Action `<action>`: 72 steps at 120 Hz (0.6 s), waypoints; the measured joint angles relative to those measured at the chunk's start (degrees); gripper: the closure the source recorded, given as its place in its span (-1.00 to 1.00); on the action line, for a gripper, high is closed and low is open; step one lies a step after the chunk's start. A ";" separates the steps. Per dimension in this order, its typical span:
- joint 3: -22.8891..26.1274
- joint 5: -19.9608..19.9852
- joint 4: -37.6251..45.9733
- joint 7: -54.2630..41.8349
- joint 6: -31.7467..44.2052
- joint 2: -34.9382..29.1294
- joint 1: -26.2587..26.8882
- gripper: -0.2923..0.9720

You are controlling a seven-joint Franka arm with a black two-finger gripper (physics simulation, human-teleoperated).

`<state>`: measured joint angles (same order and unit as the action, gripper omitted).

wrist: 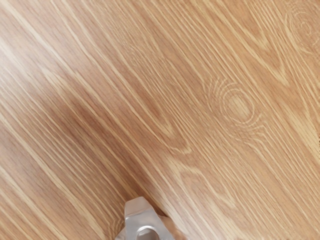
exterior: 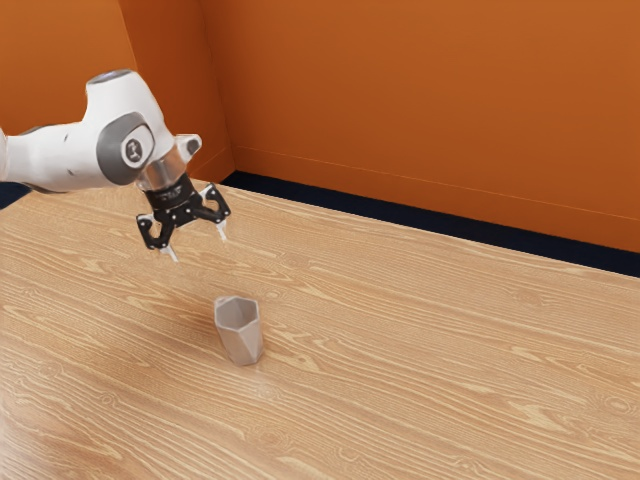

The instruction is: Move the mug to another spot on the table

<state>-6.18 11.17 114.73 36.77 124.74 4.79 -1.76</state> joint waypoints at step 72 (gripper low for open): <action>4.32 -24.53 -29.34 -7.88 -22.46 4.98 4.14 -0.54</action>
<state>-1.86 -13.36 85.39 28.89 102.28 9.76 2.37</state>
